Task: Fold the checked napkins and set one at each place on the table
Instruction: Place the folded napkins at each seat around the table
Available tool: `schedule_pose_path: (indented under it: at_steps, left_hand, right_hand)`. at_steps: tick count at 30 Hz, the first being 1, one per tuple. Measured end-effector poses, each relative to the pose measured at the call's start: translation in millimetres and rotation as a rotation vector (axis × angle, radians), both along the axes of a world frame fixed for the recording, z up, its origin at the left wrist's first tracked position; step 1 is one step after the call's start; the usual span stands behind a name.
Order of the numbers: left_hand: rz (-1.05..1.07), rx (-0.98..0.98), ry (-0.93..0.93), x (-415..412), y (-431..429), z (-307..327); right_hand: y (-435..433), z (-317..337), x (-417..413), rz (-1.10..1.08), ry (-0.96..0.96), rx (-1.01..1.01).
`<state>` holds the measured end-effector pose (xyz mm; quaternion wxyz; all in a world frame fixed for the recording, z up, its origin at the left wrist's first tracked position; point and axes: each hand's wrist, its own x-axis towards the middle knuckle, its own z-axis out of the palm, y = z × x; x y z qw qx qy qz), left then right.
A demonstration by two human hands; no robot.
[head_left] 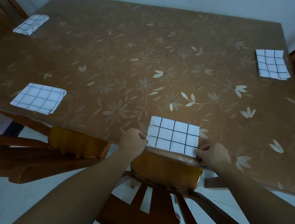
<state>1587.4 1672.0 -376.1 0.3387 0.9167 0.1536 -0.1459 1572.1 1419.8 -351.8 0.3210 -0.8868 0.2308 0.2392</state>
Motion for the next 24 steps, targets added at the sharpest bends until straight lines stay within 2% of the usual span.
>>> schedule_pose_path:
  at_steps: [11,16,20,24]
  left_hand:
    - [0.001,-0.003,-0.009,1.1,-0.3,-2.3]
    - [-0.013,0.017,-0.069,-0.4,4.9,19.3]
    - [-0.061,0.086,-0.121,8.7,13.8,66.8]
    - [-0.231,0.198,-0.123,6.9,7.1,114.3]
  right_hand:
    - [1.0,-2.4,-2.3,-0.001,-0.021,-0.007]
    - [-5.3,14.3,0.6,0.026,-0.021,-0.008]
    - [-19.9,57.1,13.9,0.101,-0.158,-0.055]
    - [-36.1,100.1,28.5,0.245,-0.314,-0.214]
